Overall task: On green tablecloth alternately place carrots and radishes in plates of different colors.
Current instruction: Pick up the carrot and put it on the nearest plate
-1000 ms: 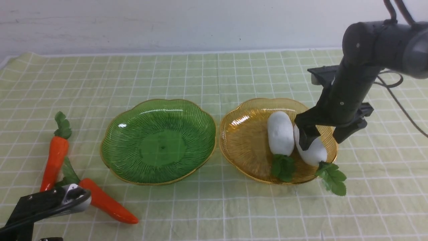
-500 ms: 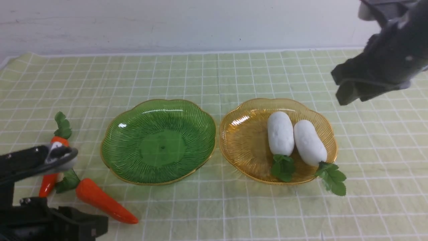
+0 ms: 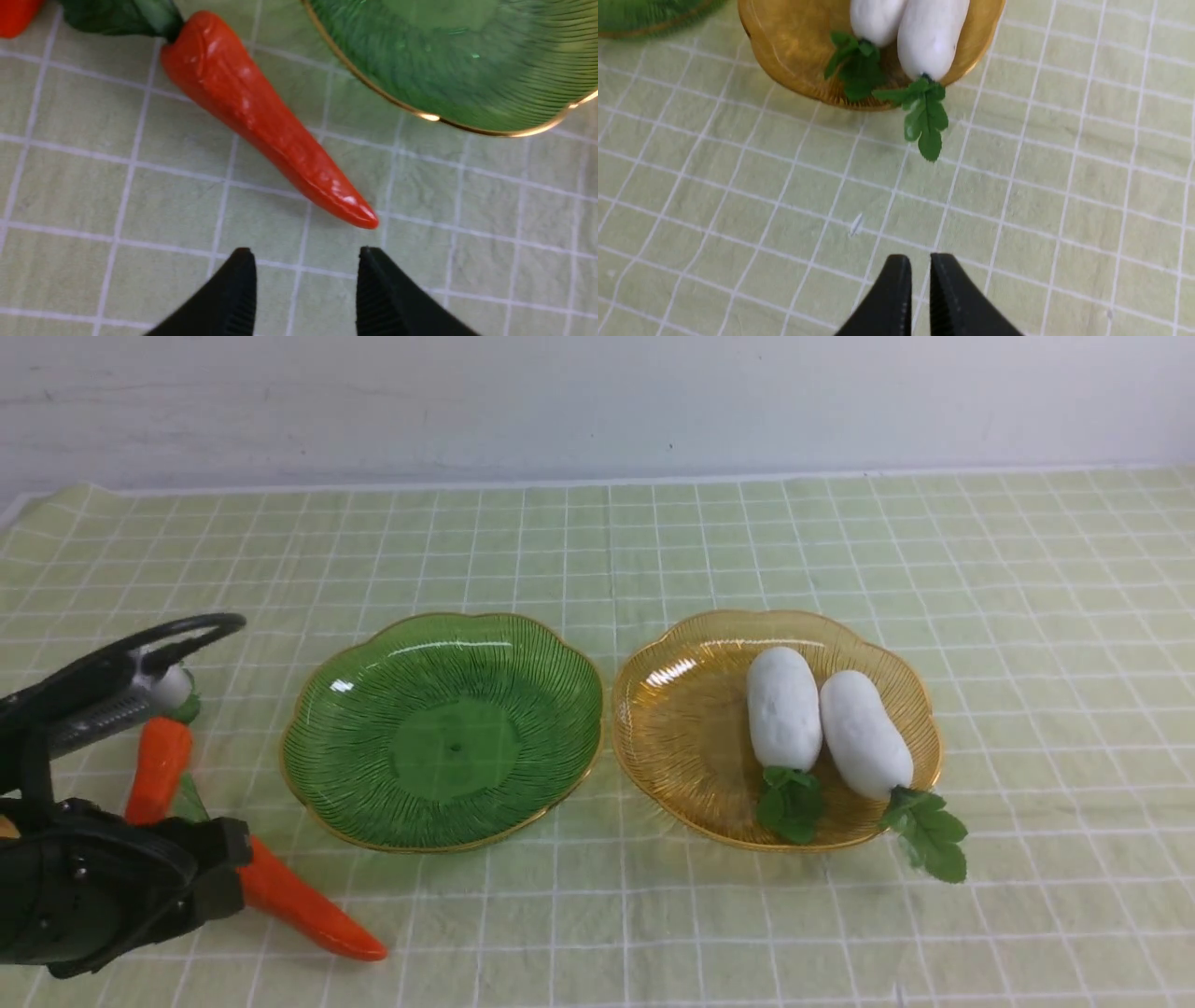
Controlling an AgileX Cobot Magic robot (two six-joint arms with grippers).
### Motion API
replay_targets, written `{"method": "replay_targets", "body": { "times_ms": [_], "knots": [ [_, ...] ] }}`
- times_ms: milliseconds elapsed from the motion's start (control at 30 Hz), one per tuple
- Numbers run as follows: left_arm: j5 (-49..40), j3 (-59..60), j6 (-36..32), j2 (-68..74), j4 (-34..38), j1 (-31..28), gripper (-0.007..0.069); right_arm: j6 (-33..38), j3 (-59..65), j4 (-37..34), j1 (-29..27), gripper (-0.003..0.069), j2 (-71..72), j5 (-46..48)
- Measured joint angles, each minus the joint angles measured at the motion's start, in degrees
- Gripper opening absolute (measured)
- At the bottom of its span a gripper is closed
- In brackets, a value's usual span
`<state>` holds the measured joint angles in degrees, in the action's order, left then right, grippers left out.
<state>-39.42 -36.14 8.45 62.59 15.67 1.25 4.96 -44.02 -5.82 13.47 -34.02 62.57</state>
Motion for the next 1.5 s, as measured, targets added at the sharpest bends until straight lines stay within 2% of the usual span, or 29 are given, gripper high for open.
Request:
{"method": "replay_targets", "body": {
  "times_ms": [133, 267, 367, 633, 1000, 1100, 1167, 1300, 1500],
  "knots": [
    [4.12, -0.06, 2.99, 8.66, -1.19, 0.00, 0.0376, 1.77, 7.79, 1.11, 0.00, 0.0046, 12.38, -1.02],
    [8.51, -0.25, 8.38, 13.97, -1.31, 0.00, 0.0402, 2.14, 10.71, 2.42, 0.00, 0.0046, 17.44, -1.02],
    [11.53, -0.49, 10.52, 17.57, -1.31, 0.00, 0.0406, 2.16, 10.82, 2.75, 0.00, 0.0046, 17.48, -1.02],
    [21.56, -0.55, 11.03, 23.49, 0.99, 0.00, 0.0406, 2.34, 10.88, 2.81, 0.00, 0.0045, 16.02, -1.25],
    [24.23, -1.22, 10.97, 28.93, 5.47, 0.09, 0.0396, 2.50, 10.88, 2.81, 0.00, 0.0045, 16.02, -1.25],
    [23.42, -1.21, 9.76, 29.00, 4.86, 0.09, 0.0350, 2.50, 10.88, 2.81, 0.00, 0.0045, 16.02, -1.25],
    [21.90, -1.28, 8.36, 28.78, 3.23, 0.09, 0.0280, 2.50, 10.88, 2.81, 0.00, 0.0045, 16.02, -1.25],
    [15.64, -1.32, 7.64, 26.34, 0.36, 0.09, 0.0274, 2.50, 10.88, 2.81, 0.00, 0.0045, 16.02, -1.19],
    [-3.29, -6.97, 6.69, 16.37, -4.92, 0.09, 0.0274, 2.50, 10.88, 2.81, 0.00, 0.0045, 16.02, -0.87]
  ]
}}
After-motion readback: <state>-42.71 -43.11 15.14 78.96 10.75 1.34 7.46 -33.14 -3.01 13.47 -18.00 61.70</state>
